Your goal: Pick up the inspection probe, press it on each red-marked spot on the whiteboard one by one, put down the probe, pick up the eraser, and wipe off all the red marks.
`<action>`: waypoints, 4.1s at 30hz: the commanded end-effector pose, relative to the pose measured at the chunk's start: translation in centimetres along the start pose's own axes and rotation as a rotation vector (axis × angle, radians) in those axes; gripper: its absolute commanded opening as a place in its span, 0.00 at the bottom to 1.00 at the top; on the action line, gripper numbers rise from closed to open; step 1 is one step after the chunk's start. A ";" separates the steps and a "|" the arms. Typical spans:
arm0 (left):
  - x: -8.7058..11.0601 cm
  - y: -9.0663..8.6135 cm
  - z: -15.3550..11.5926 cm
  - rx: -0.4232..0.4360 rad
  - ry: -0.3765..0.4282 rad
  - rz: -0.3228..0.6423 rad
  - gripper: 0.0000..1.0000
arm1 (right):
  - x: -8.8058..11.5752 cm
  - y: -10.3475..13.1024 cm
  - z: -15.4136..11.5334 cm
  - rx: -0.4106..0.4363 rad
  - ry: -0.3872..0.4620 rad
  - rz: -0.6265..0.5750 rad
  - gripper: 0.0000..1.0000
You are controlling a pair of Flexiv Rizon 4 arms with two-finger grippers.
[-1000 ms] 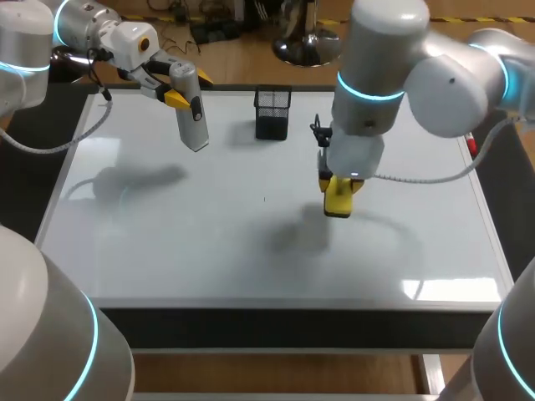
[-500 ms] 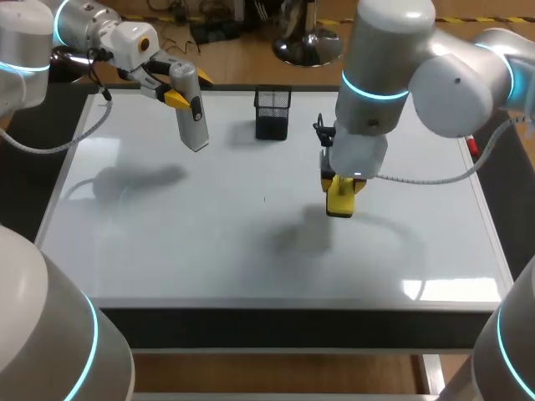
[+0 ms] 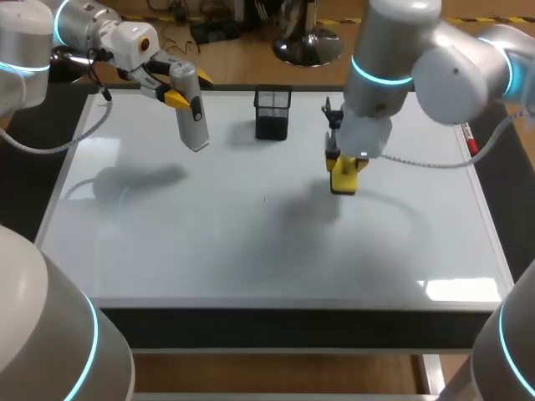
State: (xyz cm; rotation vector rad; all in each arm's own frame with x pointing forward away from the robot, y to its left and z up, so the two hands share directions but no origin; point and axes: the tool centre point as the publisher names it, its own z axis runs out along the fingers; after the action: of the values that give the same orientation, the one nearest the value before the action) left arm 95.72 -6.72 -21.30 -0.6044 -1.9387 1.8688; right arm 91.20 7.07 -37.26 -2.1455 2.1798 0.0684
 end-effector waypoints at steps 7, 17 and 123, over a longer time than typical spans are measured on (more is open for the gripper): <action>-0.2 0.0 -0.2 0.002 0.006 0.000 0.00 | 0.3 -8.3 0.9 -0.037 0.050 -0.015 0.00; -0.2 0.0 -0.2 0.002 0.006 0.000 0.00 | -0.1 -12.3 2.5 -0.073 0.041 -0.011 0.00; -0.2 0.0 -0.2 0.002 0.006 0.000 0.00 | 9.7 -11.9 -10.4 -0.020 -0.470 0.931 1.00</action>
State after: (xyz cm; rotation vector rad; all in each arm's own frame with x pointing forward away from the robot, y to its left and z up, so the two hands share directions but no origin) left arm 95.73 -6.72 -21.29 -0.6044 -1.9390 1.8688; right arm 102.75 -3.67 -27.54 -0.8063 2.5972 0.5745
